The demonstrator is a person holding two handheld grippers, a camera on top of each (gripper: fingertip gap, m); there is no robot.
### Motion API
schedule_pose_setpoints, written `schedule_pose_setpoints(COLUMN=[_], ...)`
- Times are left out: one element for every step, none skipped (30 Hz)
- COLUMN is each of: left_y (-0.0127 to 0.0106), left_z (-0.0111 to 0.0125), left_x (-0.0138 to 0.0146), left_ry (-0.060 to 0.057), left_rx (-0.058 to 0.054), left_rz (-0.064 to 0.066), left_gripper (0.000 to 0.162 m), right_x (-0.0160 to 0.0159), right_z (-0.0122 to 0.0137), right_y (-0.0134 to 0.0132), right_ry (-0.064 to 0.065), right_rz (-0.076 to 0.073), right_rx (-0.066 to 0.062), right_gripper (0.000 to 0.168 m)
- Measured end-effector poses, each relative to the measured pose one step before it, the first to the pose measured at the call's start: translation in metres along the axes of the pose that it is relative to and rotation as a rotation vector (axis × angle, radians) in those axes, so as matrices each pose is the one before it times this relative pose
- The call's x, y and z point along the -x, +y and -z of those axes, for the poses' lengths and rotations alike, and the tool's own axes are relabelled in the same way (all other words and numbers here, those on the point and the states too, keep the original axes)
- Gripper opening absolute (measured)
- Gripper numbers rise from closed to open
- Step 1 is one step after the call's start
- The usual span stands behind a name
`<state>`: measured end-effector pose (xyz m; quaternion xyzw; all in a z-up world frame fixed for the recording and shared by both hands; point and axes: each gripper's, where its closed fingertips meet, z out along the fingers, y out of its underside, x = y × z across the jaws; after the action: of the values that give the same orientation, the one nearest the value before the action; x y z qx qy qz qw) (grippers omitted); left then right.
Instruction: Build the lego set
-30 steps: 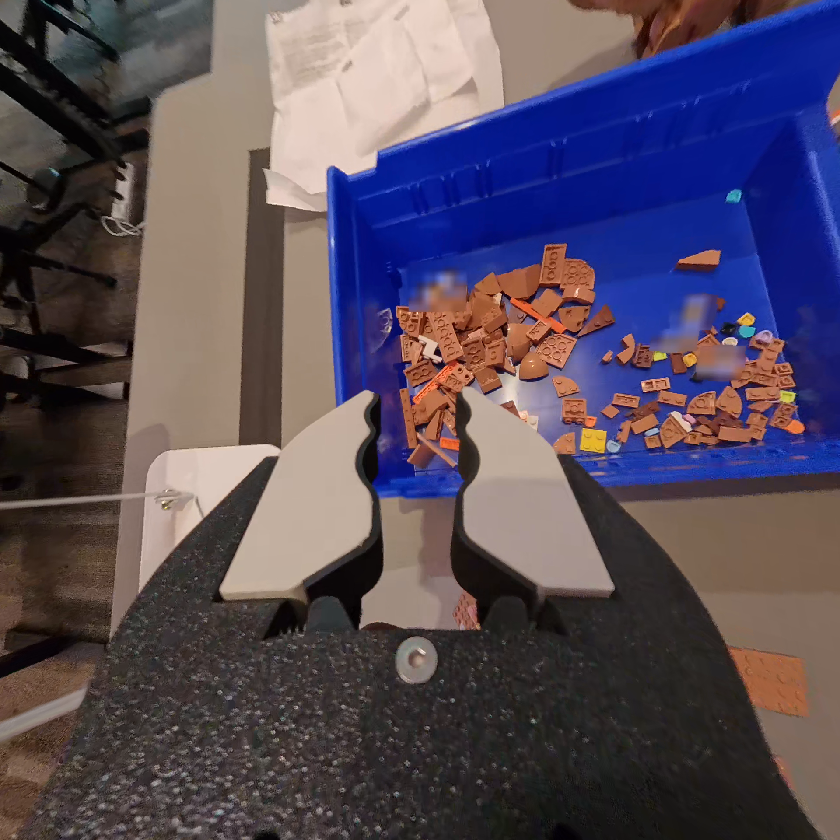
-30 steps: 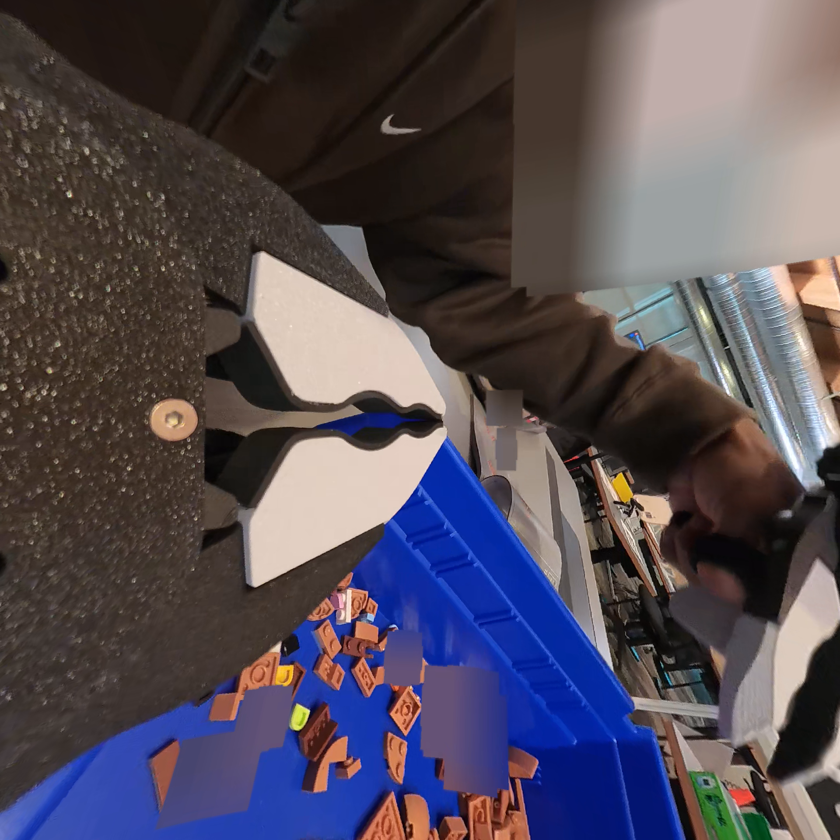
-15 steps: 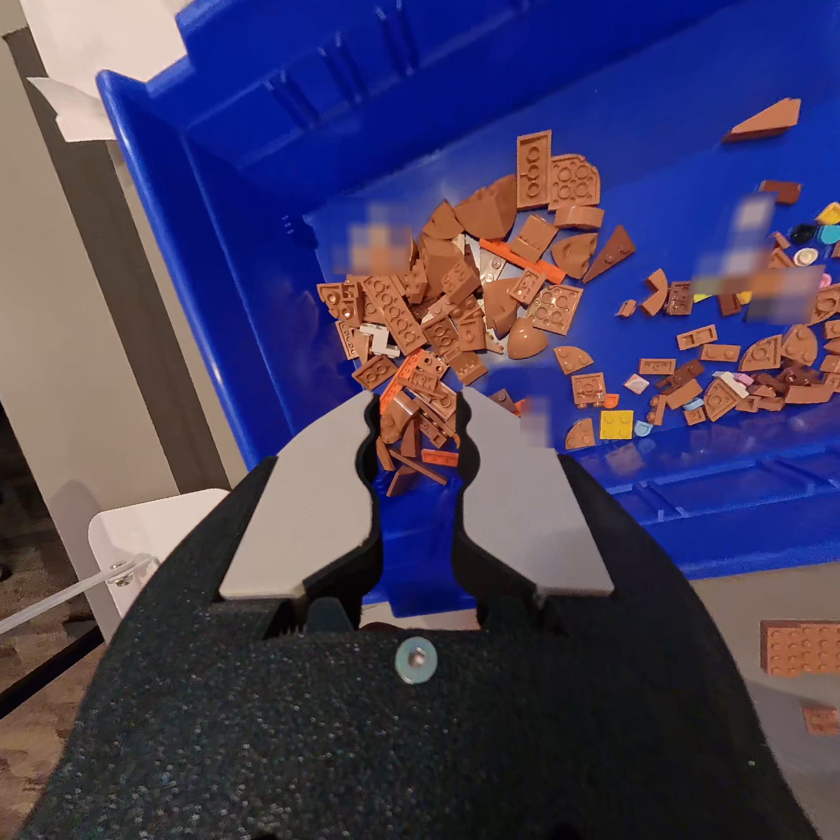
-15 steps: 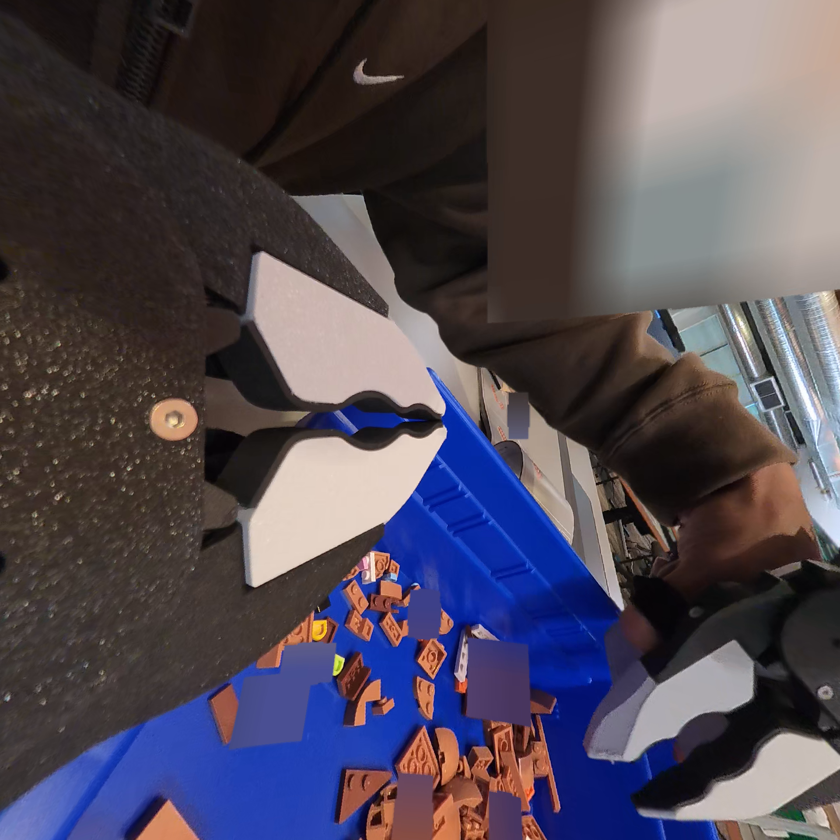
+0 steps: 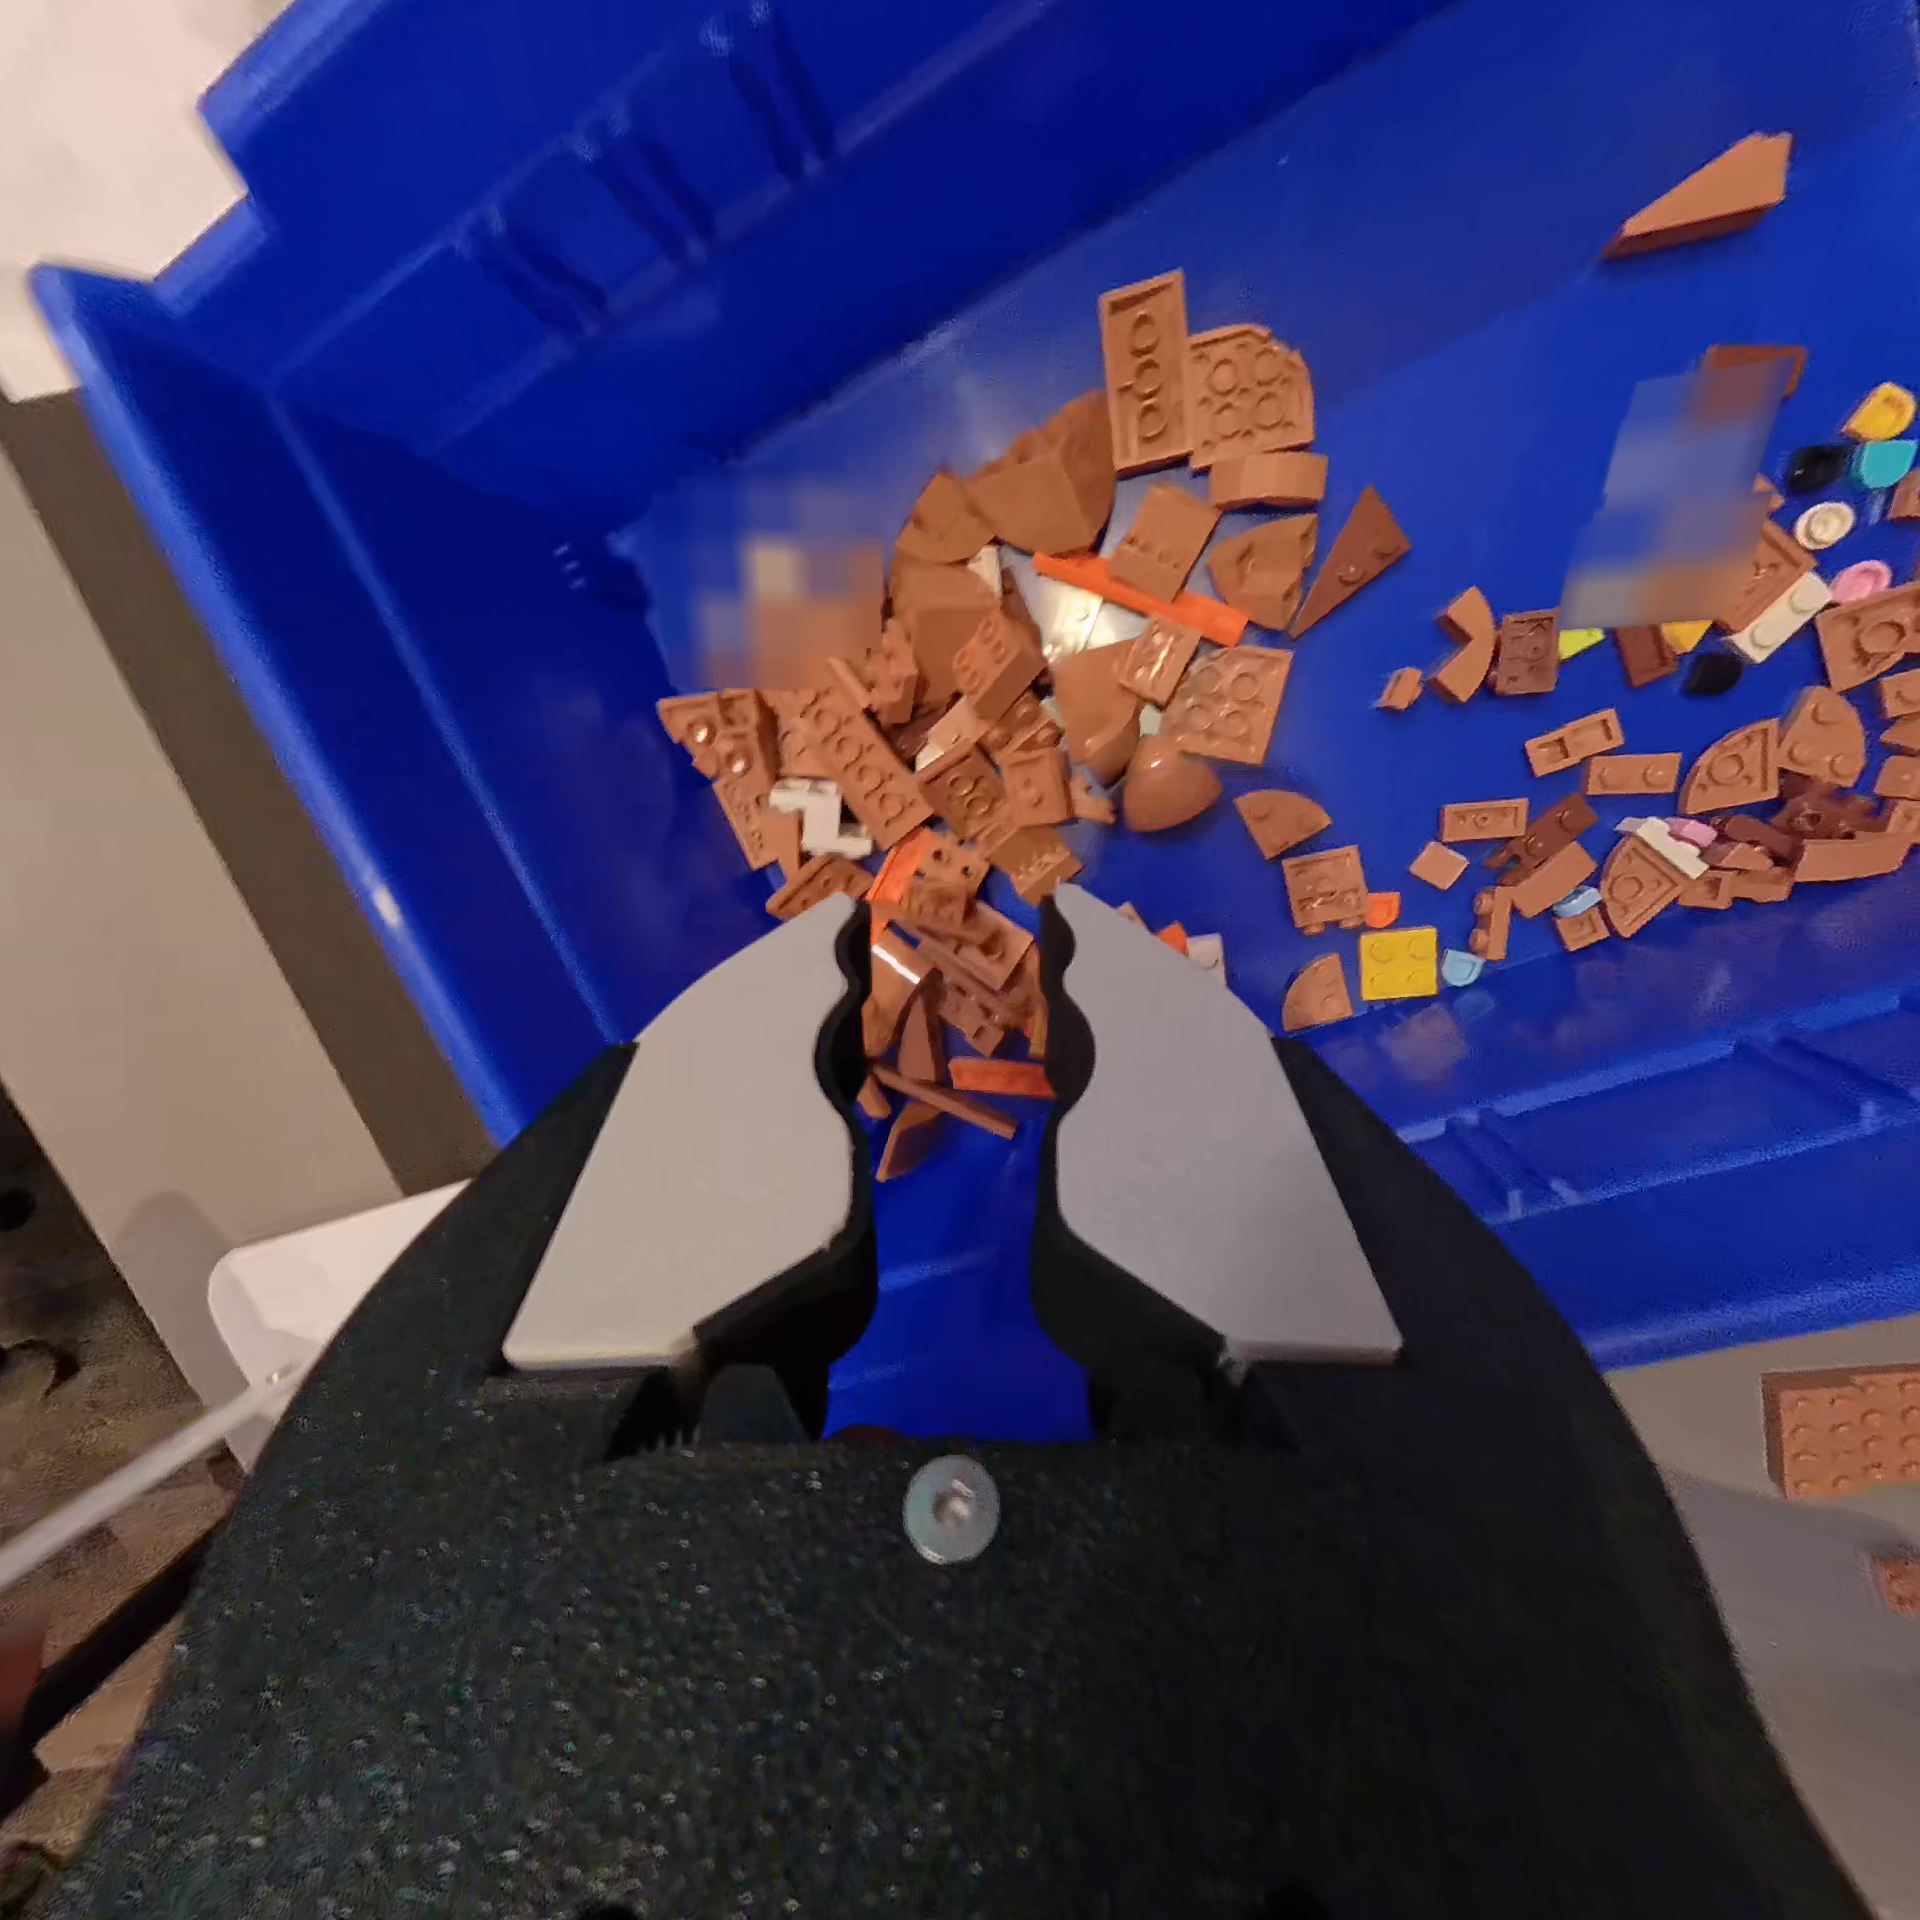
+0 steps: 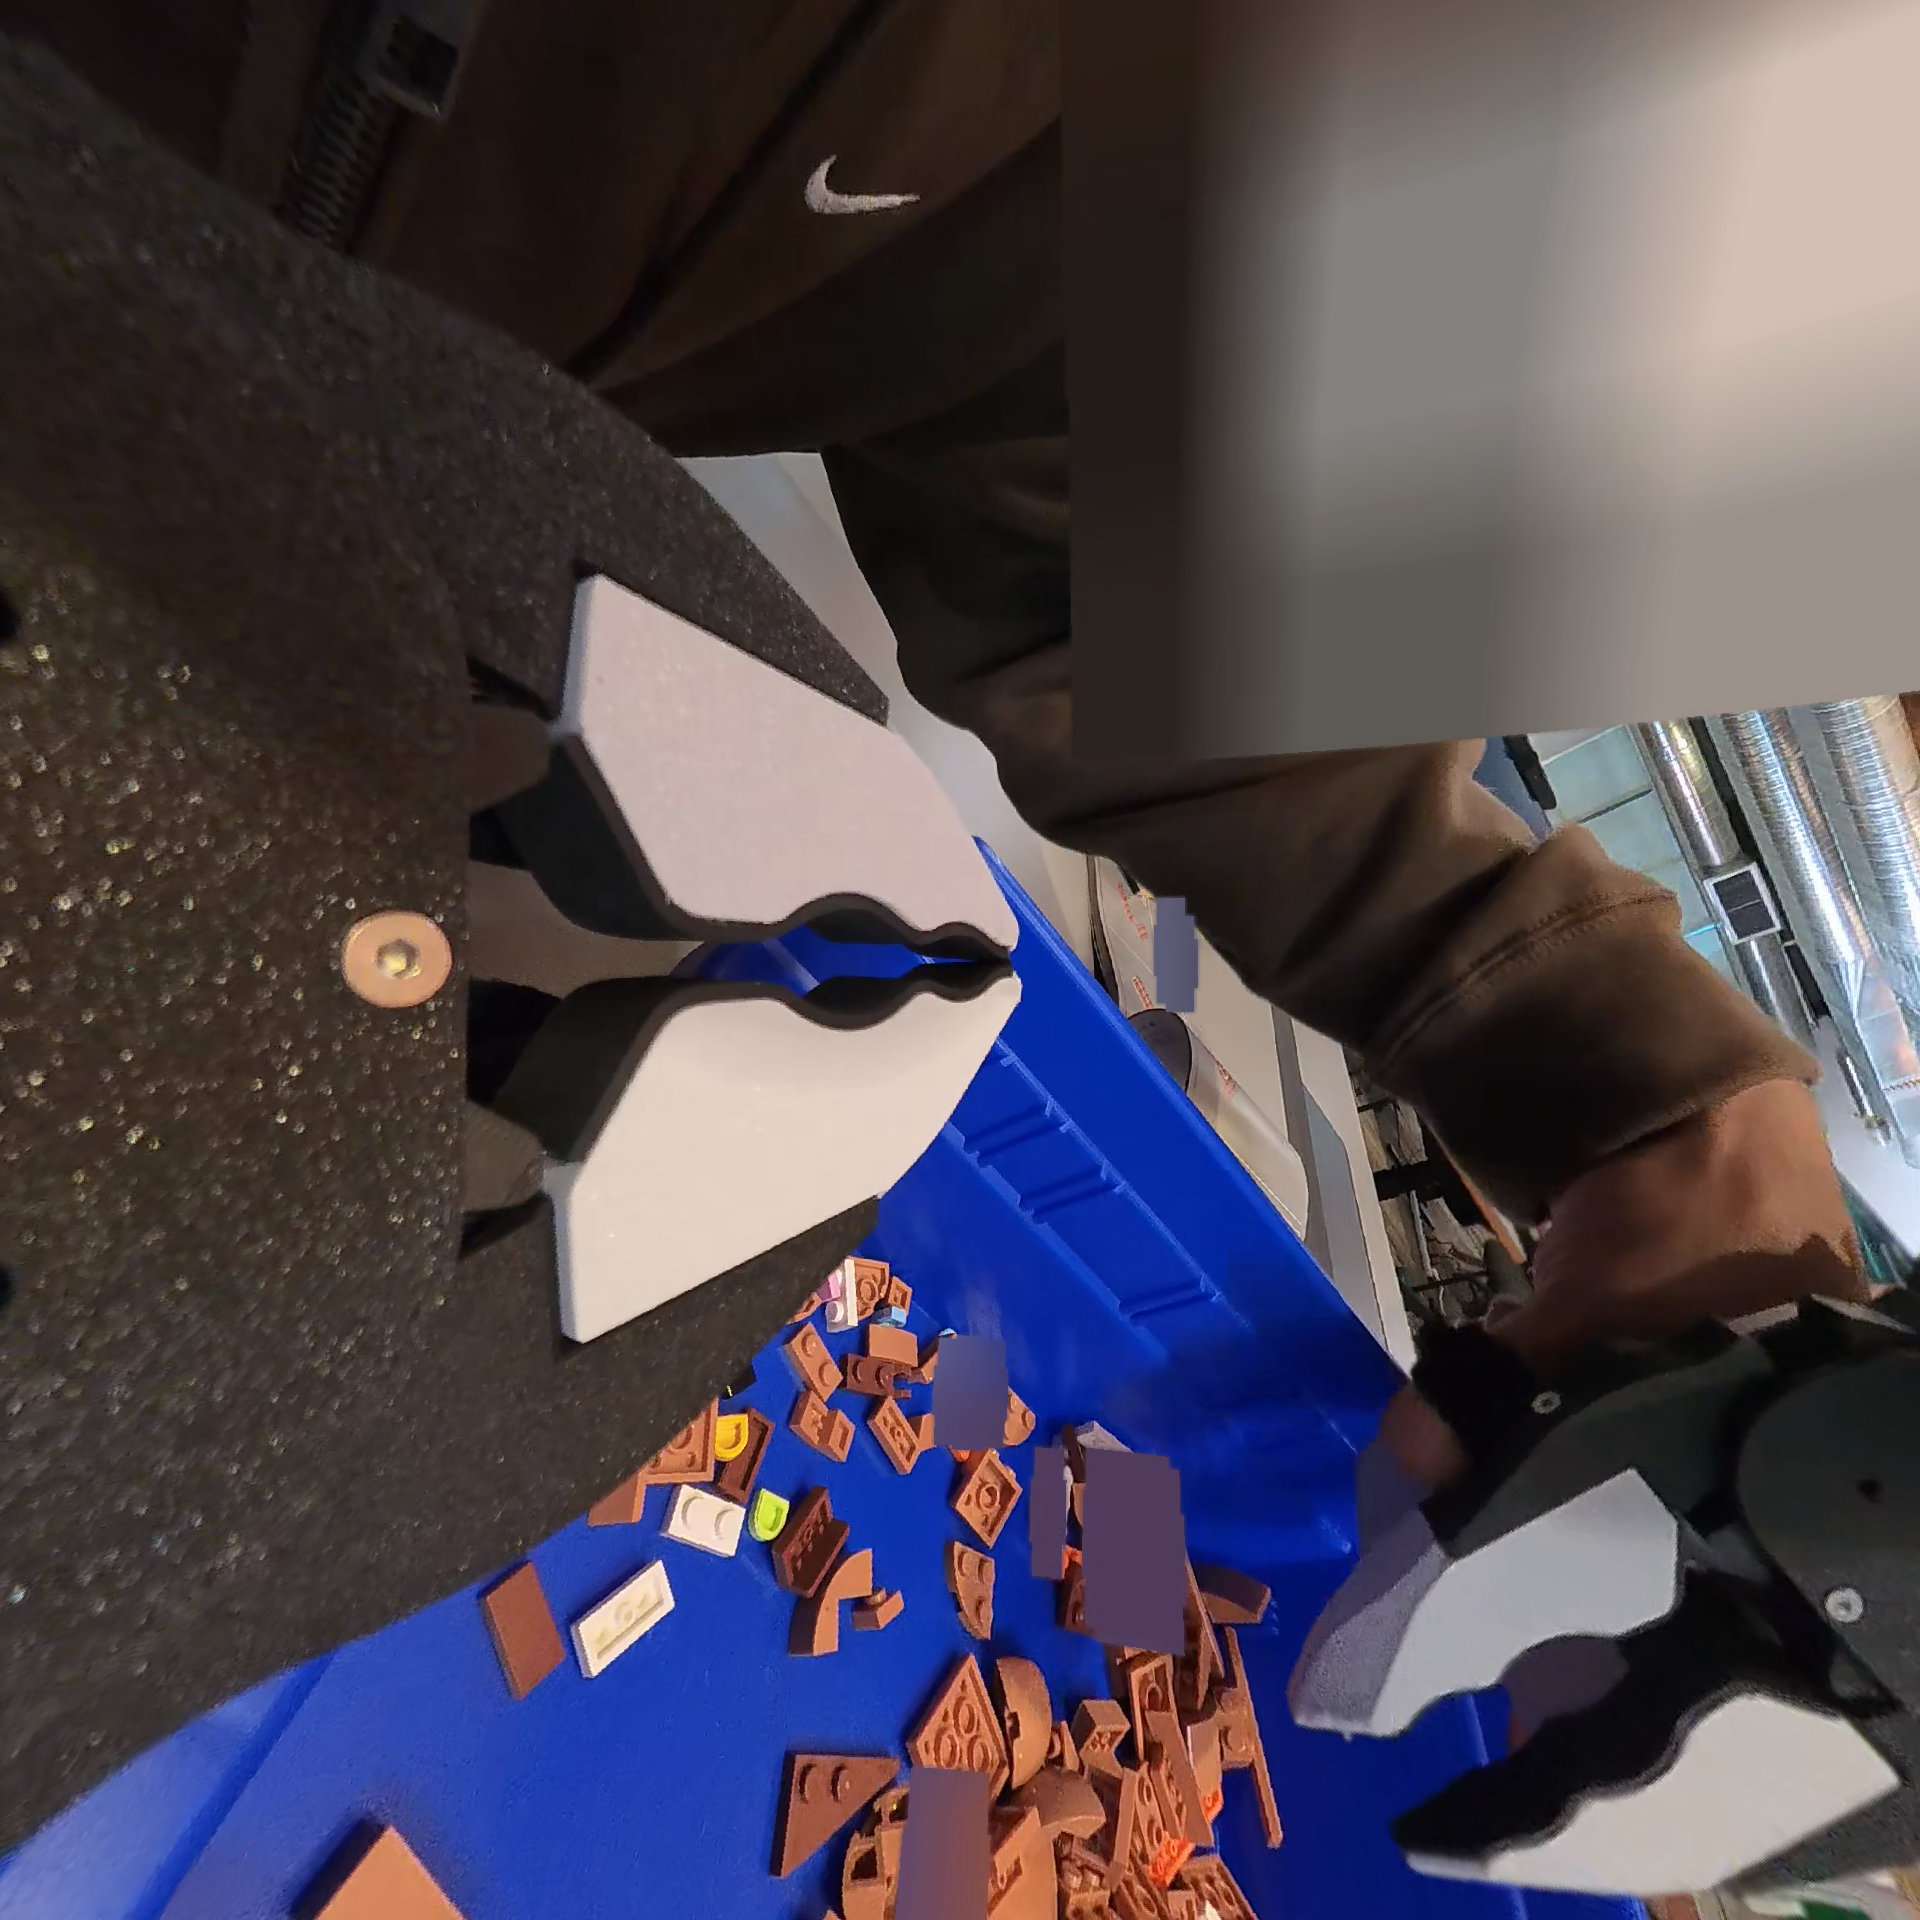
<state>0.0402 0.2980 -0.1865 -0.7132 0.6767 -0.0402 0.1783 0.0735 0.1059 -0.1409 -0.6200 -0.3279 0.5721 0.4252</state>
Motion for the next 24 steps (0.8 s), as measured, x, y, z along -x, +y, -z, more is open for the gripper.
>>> schedule_pose_setpoints(left_y=[-0.00361,-0.00353,-0.00317,-0.00225,-0.00146,-0.00111,-0.00131,-0.00181,-0.00213,-0.00222,-0.00192,-0.00155,-0.00130,-0.00203,-0.00303,-0.00306,-0.00284,-0.00276,-0.00205,-0.00094,-0.00021,0.00027,0.00085,0.00148], left_z=[-0.00418,-0.00445,-0.00488,-0.00530,-0.00556,-0.00547,-0.00504,-0.00448,-0.00373,-0.00307,-0.00282,-0.00240,-0.00202,-0.00063,0.00004,0.00006,0.00025,0.00050,0.00104,0.00153,0.00223,0.00313,0.00385,0.00411], left_x=[-0.00285,-0.00270,-0.00232,-0.00157,-0.00035,0.00072,0.00156,0.00241,0.00192,0.00127,0.00099,0.00108,0.00110,0.00182,0.00368,0.00439,0.00466,0.00540,0.00637,0.00600,0.00501,0.00374,0.00222,0.00077], left_ry=[0.0173,0.0155,0.0151,0.0118,0.0076,0.0037,0.0004,-0.0023,0.0007,0.0035,0.0032,0.0013,0.0013,-0.0033,-0.0143,-0.0189,-0.0191,-0.0250,-0.0314,-0.0261,-0.0166,-0.0075,0.0004,0.0082], left_rx=[0.0147,0.0202,0.0249,0.0303,0.0334,0.0290,0.0211,0.0116,0.0042,-0.0008,-0.0018,-0.0009,0.0004,-0.0068,-0.0126,-0.0121,-0.0117,-0.0140,-0.0149,-0.0134,-0.0136,-0.0160,-0.0156,-0.0114], left_rz=[-0.0221,-0.0240,-0.0243,-0.0231,-0.0225,-0.0203,-0.0157,-0.0081,-0.0022,-0.0012,-0.0023,-0.0025,-0.0008,0.0020,0.0073,0.0116,0.0156,0.0167,0.0207,0.0280,0.0313,0.0266,0.0217,0.0149], left_gripper=[0.031,0.031,0.031,0.031,0.030,0.030,0.029,0.029,0.028,0.027,0.024,0.021,0.015,0.013,0.013,0.013,0.012,0.012,0.013,0.012,0.012,0.013,0.013,0.014], right_x=[-0.00001,0.00002,-0.00004,-0.00008,-0.00002,-0.00008,0.00001,0.00004,0.00006,-0.00007,0.00005,0.00007,0.00012,0.00013,0.00006,-0.00003,0.00002,-0.00006,0.00000,-0.00004,-0.00009,-0.00011,-0.00007,0.00001], right_z=[0.00005,0.00003,0.00011,0.00018,0.00017,0.00015,0.00019,0.00019,0.00019,0.00018,0.00014,0.00006,-0.00001,0.00000,0.00002,-0.00001,0.00000,-0.00003,0.00008,0.00015,0.00004,0.00005,0.00005,0.00007], right_y=[-0.00003,-0.00014,-0.00019,-0.00016,-0.00019,-0.00024,-0.00015,-0.00023,-0.00014,-0.00019,-0.00005,-0.00010,0.00006,0.00001,0.00003,-0.00003,0.00008,-0.00006,-0.00005,-0.00002,-0.00005,-0.00003,-0.00012,-0.00006], right_ry=[-0.0005,-0.0007,-0.0005,-0.0004,-0.0005,-0.0007,-0.0009,-0.0010,-0.0008,-0.0009,-0.0012,-0.0010,-0.0010,-0.0009,-0.0006,-0.0004,-0.0003,-0.0002,-0.0001,0.0000,0.0000,0.0001,-0.0001,-0.0001], right_rz=[-0.0010,-0.0005,-0.0002,-0.0005,-0.0011,-0.0013,-0.0009,-0.0005,-0.0006,-0.0009,-0.0008,-0.0005,-0.0004,-0.0001,0.0002,-0.0001,-0.0003,-0.0002,-0.0001,-0.0003,-0.0007,-0.0007,-0.0002,-0.0001], right_rx=[-0.0006,-0.0007,-0.0010,-0.0014,-0.0016,-0.0017,-0.0013,-0.0013,-0.0016,-0.0013,-0.0006,-0.0003,-0.0003,0.0001,0.0002,0.0001,-0.0001,-0.0002,-0.0003,-0.0007,-0.0007,-0.0005,-0.0005,-0.0004], right_gripper=[0.000,0.000,0.000,0.000,0.000,0.000,0.000,0.000,0.000,0.000,0.000,0.000,0.000,0.000,0.000,0.000,0.000,0.000,0.000,0.000,0.000,0.000,0.000,0.000])
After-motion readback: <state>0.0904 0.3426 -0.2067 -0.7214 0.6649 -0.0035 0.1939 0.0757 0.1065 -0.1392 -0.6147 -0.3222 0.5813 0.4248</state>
